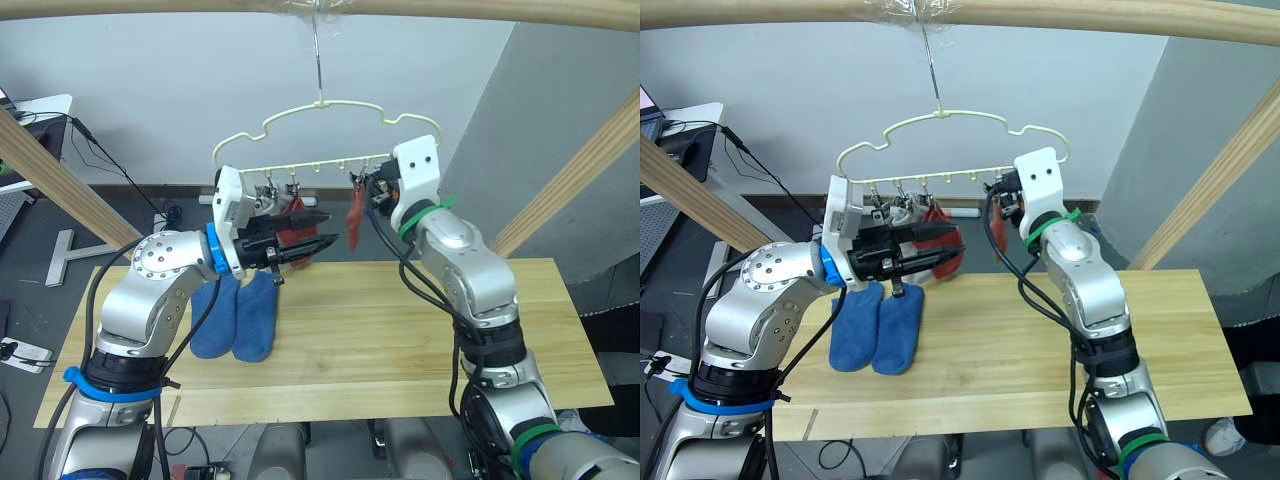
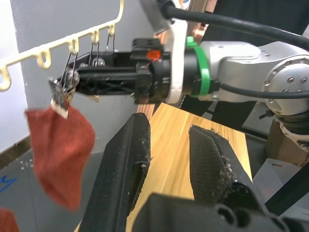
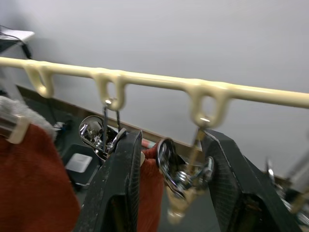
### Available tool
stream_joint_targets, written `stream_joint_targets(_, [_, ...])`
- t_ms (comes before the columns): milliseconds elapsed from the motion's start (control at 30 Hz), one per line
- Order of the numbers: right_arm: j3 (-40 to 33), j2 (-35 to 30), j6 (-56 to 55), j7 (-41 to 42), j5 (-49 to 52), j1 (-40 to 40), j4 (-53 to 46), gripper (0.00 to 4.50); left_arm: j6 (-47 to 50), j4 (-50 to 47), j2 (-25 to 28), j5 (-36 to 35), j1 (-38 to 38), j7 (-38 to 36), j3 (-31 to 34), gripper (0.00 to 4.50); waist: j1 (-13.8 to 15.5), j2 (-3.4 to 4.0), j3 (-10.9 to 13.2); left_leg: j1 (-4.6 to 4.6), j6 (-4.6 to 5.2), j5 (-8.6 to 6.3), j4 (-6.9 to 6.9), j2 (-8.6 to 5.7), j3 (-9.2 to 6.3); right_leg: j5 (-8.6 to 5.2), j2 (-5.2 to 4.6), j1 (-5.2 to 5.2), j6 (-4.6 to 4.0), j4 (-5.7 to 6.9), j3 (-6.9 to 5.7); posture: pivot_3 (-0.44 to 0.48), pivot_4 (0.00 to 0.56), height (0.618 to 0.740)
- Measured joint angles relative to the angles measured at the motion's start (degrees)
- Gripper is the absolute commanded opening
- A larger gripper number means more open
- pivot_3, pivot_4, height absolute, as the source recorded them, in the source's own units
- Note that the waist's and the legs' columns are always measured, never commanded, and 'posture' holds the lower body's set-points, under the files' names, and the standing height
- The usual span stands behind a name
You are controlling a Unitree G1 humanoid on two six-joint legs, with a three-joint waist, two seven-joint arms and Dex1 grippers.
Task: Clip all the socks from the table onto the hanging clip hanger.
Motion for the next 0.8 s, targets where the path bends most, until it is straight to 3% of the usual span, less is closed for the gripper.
stream_joint_targets(500, [0.00,2.14,5.72,-1.99,-0.43,2.66,-5.54,1.91,0.57,-0.02,-0.76,0.01,-0.33,-0.01,-0.02,1.67,-0.09,0.00,0.00,0.00,-0.03,0.02,0.00,0.01,-0.02,0.00,0.01,0.00,0.00,0.02,0.00,-0.010,0.241,0.720])
stream_joint_targets(800, [1.13,3.71,4.54,-1.96,-0.58,0.76,-3.06,1.91,1.17,-0.02,-0.98,0.02,-1.34,0.35,-0.02,1.67,-0.10,0.00,0.00,0.01,-0.03,0.02,0.00,0.00,-0.01,0.00,0.01,0.00,0.00,0.02,-0.01,-0.005,0.242,0.720])
